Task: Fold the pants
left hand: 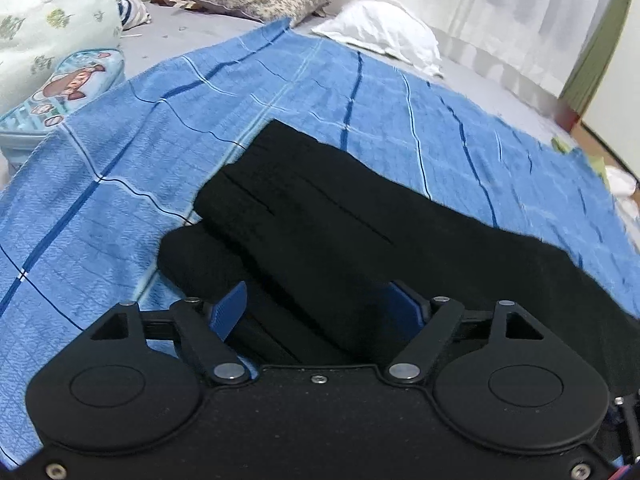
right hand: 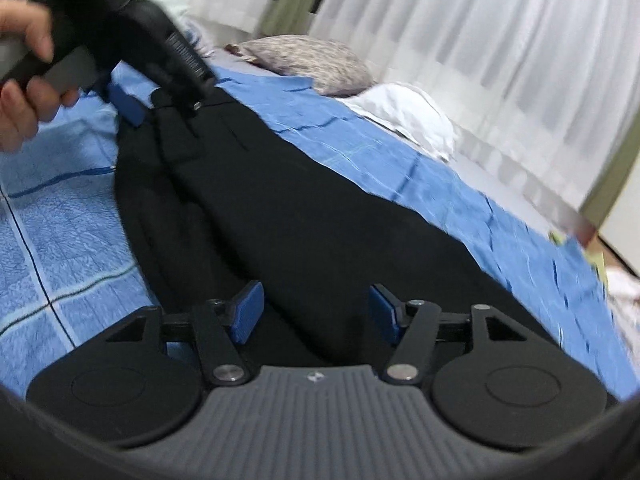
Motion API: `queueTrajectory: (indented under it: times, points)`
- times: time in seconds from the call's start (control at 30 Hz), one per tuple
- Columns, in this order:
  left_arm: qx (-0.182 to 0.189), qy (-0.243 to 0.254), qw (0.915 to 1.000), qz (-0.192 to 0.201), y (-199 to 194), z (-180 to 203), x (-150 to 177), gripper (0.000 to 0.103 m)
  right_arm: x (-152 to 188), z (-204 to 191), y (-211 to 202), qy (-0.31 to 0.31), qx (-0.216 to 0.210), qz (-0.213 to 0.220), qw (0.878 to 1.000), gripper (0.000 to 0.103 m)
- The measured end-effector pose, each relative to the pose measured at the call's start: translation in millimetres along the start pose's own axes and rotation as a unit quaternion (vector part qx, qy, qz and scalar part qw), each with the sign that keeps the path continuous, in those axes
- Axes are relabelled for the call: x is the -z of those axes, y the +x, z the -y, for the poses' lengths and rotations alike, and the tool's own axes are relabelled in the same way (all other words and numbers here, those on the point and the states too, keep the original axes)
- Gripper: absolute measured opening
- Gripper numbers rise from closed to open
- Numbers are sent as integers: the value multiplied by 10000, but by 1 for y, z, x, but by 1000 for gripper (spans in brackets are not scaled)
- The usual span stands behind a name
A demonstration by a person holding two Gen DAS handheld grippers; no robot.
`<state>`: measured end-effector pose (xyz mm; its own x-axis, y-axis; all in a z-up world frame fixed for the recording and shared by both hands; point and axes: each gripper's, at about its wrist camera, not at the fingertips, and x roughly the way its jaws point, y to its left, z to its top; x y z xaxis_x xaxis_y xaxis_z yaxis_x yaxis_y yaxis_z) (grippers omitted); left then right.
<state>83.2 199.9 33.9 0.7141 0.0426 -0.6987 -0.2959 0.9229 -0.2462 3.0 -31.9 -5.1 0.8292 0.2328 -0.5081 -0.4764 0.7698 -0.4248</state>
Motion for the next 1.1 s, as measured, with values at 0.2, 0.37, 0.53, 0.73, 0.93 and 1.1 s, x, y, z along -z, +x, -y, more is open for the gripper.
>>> queueTrajectory:
  times: [0.2, 0.37, 0.53, 0.73, 0.93, 1.1]
  points:
    - [238, -210, 9994, -136, 1, -22, -4, 51, -12, -12, 19, -173, -47, -29, 9998, 73]
    - [540, -521, 9972, -66, 5, -36, -8, 56, -24, -16, 35, -219, -47, -39, 9997, 72]
    - [410, -733, 9963, 158, 22, -39, -17, 59, -28, -23, 43, -272, -83, -75, 9996, 69]
    - [-54, -681, 9971, 339, 44, -29, -29, 43, -35, -24, 52, -241, -71, -76, 9997, 67]
    - [-13, -721, 9966, 402, 44, -30, -35, 45, -39, -32, 55, -369, -50, -61, 9993, 58]
    - [17, -746, 9967, 316, 50, -31, -35, 57, -43, -33, 59, -394, 21, -43, 9992, 57]
